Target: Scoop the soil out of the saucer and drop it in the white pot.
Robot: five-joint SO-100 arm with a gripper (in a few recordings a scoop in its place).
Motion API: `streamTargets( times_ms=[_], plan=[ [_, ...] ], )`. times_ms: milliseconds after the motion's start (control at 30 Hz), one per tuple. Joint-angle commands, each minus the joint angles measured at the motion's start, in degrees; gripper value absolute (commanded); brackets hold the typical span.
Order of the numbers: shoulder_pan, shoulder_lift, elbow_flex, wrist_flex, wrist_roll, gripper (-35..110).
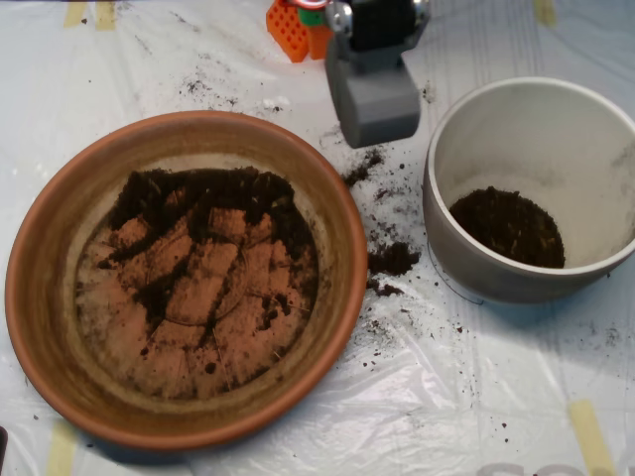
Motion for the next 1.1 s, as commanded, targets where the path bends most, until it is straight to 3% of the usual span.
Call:
streamTargets(
  times_ms=[0, 300, 833, 1067],
  plan=[
    [-5.5, 3.7, -7.9, 1.5, -0.1, -1],
    [-14.6, -6.4, -18.9, 3.0, -3.1, -1],
    [-19.9, -23.2, -34.2, 3.7, -4.7, 0],
    [-18.8, -26.2, -38.8, 7.6, -3.9, 22]
  ],
)
